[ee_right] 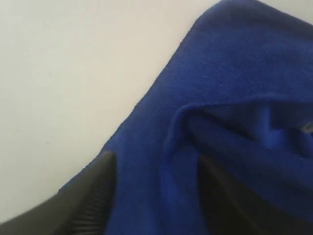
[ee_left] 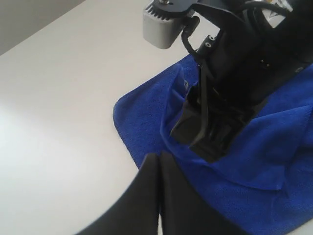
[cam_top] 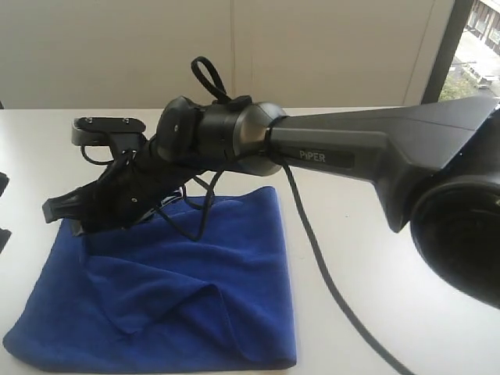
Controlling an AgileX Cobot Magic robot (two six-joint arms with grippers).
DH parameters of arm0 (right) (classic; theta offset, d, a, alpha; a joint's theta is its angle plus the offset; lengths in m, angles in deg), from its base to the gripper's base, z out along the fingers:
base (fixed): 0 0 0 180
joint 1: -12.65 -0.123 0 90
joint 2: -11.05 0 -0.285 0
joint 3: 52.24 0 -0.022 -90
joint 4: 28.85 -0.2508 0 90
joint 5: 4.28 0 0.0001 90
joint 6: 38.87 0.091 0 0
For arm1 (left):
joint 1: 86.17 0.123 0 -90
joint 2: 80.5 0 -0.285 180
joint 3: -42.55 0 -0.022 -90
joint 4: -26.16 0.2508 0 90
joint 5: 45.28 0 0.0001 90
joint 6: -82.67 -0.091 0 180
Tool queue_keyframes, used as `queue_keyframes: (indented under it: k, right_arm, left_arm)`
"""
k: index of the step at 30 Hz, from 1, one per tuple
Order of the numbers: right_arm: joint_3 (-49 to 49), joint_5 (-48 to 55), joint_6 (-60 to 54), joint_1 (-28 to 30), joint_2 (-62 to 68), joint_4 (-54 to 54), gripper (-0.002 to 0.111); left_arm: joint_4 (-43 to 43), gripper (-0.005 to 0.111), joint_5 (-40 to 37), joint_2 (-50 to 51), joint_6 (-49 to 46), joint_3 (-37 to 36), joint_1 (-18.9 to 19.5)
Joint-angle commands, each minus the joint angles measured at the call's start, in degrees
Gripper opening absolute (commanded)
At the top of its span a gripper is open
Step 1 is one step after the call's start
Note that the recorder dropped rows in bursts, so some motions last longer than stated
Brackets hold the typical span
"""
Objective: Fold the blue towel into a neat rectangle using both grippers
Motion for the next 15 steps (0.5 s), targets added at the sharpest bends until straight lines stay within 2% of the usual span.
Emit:
queue_keyframes:
  k: [1,4,7,10,11,14,15]
  right_arm:
    - [-0.3,-1.4,-6.0,0.2,-0.5,-2.5,0.071]
    - [-0.3,1.4,-7.5,1.3,-2.1,2.6,0.068]
    - [-0.3,11.4,-6.1,3.2,-4.3,11.1,0.058]
    - [-0.1,24.0,-3.3,4.6,-5.5,20.0,0.04]
    - [0.0,28.7,-3.3,4.8,-5.5,23.3,0.029]
    - [2.6,31.7,-3.3,4.8,-5.5,28.3,0.0]
    - [3.9,31.0,-3.2,4.8,-5.5,28.5,0.0]
  left_arm:
    - [0.5,0.0,-0.4,-0.4,0.6,-0.4,0.1]
    - [0.5,0.0,-0.4,-0.4,0.6,-0.4,0.1]
    - [0.5,0.0,-0.4,-0.4,0.6,-0.4,0.1]
    - [0.5,0.0,-0.4,-0.4,0.6,-0.4,0.1]
    - [0.5,0.0,-0.4,-0.4,0.6,-0.4,0.1]
    - [0.4,0.0,-0.4,-0.4,0.6,-0.4,0.1]
    - [0.4,0.0,-0.5,-0.3,0.6,-0.4,0.1]
